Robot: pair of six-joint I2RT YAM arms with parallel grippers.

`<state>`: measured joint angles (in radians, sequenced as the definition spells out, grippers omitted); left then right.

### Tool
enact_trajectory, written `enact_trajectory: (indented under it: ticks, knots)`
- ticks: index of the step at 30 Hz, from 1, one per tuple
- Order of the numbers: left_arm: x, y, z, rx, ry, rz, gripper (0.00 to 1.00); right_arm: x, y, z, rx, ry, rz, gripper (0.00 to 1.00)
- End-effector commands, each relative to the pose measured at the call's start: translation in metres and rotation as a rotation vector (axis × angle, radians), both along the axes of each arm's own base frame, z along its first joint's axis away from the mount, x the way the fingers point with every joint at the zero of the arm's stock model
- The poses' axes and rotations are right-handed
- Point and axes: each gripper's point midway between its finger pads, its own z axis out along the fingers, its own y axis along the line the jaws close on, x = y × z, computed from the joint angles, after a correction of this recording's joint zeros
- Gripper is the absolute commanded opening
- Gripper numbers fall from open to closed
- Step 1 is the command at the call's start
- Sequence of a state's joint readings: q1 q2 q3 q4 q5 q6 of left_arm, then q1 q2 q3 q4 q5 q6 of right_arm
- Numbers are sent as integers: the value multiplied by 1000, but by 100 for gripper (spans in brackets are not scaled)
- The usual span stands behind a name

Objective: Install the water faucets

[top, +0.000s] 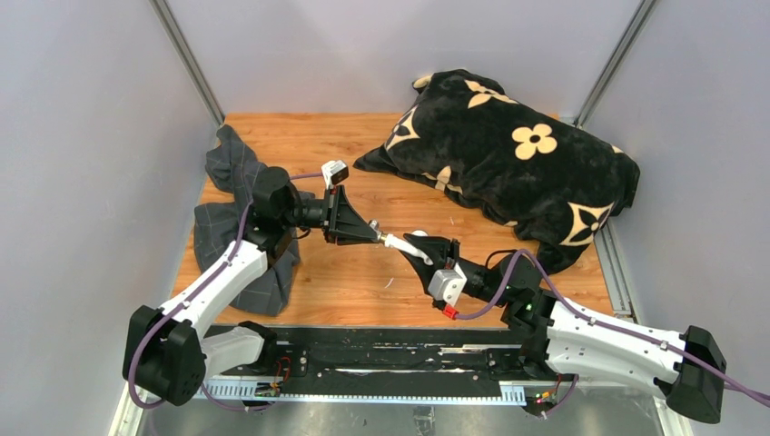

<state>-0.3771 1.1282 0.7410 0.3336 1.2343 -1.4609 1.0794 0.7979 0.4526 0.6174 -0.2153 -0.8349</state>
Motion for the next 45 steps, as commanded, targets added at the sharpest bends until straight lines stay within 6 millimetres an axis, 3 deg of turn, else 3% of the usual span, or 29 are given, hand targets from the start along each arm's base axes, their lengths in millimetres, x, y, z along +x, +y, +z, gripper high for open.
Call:
enact_trajectory:
  ticks: [1,7,10,18,25,30,35,40,45]
  knots:
    - [-7,-10,12,-23,-85,-38,0,-26,15,8,65,94,160,0]
    - [-11,-10,1,-14,-91,-53,0,-29,20,5,79,263,197,0]
    - [-11,-10,-1,-12,-88,-55,0,-19,24,-1,90,414,172,0]
    - [-13,-9,-5,-14,-117,-75,0,-25,22,15,158,590,282,0]
    - [1,-15,0,-19,-185,-46,0,-52,20,19,141,617,424,0]
    - [7,-16,1,-21,-236,-16,0,-42,12,31,205,777,414,0]
    - [15,-17,3,-22,-325,43,0,-26,14,25,225,1085,368,0]
    - [22,-20,13,-76,-396,96,0,-35,20,25,229,1169,467,0]
    - [12,-15,38,-266,-512,110,0,-23,25,25,228,1343,497,0]
